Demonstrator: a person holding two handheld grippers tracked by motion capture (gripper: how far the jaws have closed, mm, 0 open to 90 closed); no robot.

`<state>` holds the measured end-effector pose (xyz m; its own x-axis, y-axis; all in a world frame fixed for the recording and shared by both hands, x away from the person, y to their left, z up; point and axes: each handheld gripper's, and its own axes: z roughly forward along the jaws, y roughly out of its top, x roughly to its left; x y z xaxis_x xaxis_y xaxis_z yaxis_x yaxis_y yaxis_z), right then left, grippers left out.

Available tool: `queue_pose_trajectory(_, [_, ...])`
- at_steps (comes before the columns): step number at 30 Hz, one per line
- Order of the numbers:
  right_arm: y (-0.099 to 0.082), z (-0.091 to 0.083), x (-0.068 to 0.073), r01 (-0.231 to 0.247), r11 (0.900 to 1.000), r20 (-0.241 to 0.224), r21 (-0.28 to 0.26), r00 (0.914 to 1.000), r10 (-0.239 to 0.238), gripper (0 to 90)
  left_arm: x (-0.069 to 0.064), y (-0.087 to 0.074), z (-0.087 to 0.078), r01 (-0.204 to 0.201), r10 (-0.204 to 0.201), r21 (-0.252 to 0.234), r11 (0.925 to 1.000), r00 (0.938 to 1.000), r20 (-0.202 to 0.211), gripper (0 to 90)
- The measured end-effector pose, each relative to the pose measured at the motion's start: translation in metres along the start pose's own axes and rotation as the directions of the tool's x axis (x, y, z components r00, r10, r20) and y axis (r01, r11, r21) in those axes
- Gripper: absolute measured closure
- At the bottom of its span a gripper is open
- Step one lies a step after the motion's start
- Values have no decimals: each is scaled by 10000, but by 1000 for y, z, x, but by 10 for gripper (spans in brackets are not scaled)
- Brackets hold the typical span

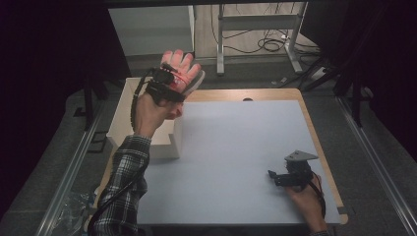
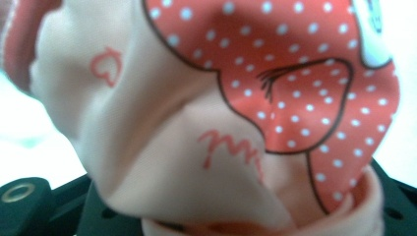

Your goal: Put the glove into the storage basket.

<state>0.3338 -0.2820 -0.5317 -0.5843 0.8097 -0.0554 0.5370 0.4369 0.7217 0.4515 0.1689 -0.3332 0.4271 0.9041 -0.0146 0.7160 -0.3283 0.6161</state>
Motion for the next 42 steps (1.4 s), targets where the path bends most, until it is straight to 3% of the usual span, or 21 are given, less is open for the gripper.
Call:
queue_pose_trajectory(8, [0, 0, 0, 17, 10000, 18, -13, 10000, -17, 120, 36, -22, 2, 1015, -1017, -61, 9948, 9937, -476, 476])
queue_pose_trajectory(15, [0, 0, 0, 11, 10000, 9, -8, 10000, -11, 120, 56, -40, 17, 1550, -1543, 24, 9879, 9846, -820, 471])
queue_pose_trajectory(31, [0, 0, 0, 2, 10000, 13, -7, 10000, -2, 120, 65, -69, 82, 2099, -2026, 631, 9757, 9735, -1056, 466])
queue_pose_trajectory(42, [0, 0, 0, 8, 10000, 11, -8, 10000, -8, 120, 60, -72, 122, 2114, -1927, 1591, 9644, 9732, -1253, 448])
